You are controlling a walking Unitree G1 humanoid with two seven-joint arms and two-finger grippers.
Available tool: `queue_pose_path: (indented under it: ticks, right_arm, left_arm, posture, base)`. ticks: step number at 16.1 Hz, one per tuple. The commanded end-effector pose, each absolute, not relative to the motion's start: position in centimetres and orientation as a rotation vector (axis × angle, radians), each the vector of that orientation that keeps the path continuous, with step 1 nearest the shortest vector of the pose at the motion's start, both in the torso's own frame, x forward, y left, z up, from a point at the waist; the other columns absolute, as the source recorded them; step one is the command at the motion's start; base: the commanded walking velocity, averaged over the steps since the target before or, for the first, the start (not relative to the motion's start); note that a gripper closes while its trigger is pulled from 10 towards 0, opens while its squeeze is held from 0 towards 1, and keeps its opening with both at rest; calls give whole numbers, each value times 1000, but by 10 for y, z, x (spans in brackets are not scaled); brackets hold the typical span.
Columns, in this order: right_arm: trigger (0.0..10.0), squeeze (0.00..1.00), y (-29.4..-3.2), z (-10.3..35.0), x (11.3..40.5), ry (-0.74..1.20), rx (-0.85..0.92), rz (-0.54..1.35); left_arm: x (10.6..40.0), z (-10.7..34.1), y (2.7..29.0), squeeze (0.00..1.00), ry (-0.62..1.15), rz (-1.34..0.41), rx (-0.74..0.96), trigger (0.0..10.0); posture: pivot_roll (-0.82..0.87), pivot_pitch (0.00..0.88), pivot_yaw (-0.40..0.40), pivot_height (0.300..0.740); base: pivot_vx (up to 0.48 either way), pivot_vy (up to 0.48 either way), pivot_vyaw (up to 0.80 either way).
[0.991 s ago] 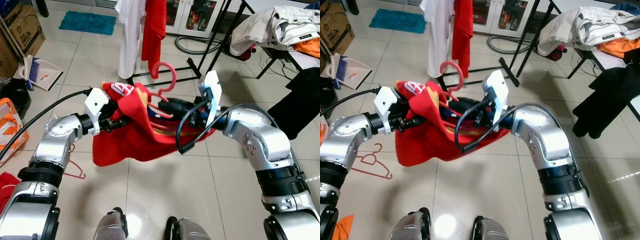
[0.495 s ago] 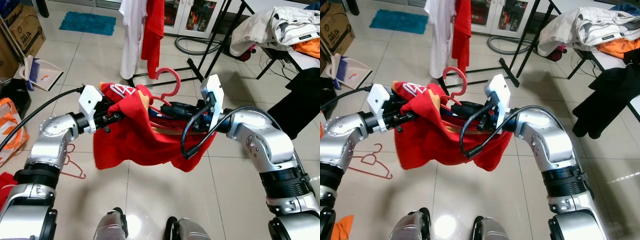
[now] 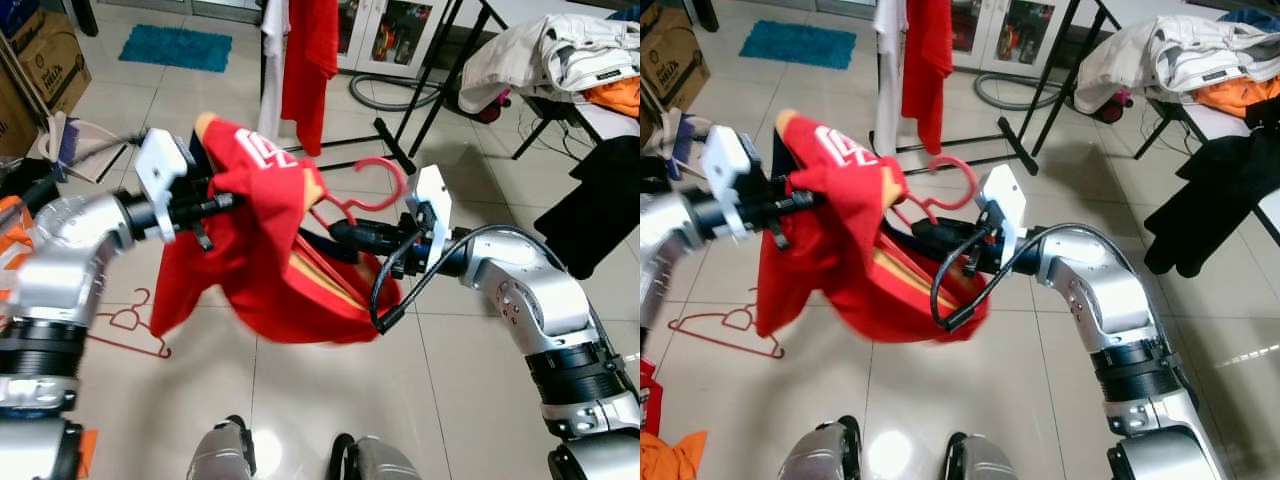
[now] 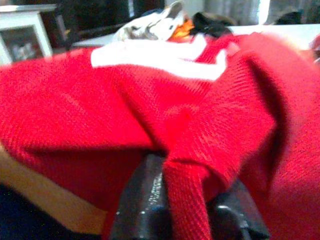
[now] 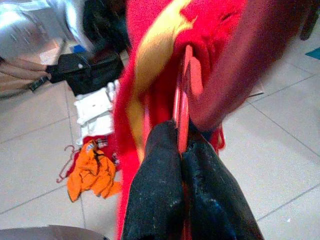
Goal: Hang hanger
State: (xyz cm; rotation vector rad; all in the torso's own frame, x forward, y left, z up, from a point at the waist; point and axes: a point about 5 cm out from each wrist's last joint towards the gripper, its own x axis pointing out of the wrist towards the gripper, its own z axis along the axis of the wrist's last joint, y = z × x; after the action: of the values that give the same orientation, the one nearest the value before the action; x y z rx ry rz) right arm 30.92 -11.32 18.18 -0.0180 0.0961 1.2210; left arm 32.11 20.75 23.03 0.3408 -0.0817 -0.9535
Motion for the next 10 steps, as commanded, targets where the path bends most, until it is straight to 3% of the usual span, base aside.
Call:
queue_pose_path:
  ticks: [1,6,10]
  right_arm:
    - [0,0,-118,162,306,200,-57,1218]
    - [0,0,-117,156,304,216,-65,1228]
    - [0,0,-121,150,303,242,-104,1239]
  left_arm:
    - [312,264,196,0,-226,-1017,363,0]
    - [306,244,194,0,-132,-1042,338,0]
    - [301,256,193,0,-159,-1038,332,0]
  posture:
    - [-20,147,-126,740]
    - [-22,160,-128,740]
    - [-22,160,-128,740]
  base:
    - [0,0,0]
    - [0,0,0]
    - [0,0,0]
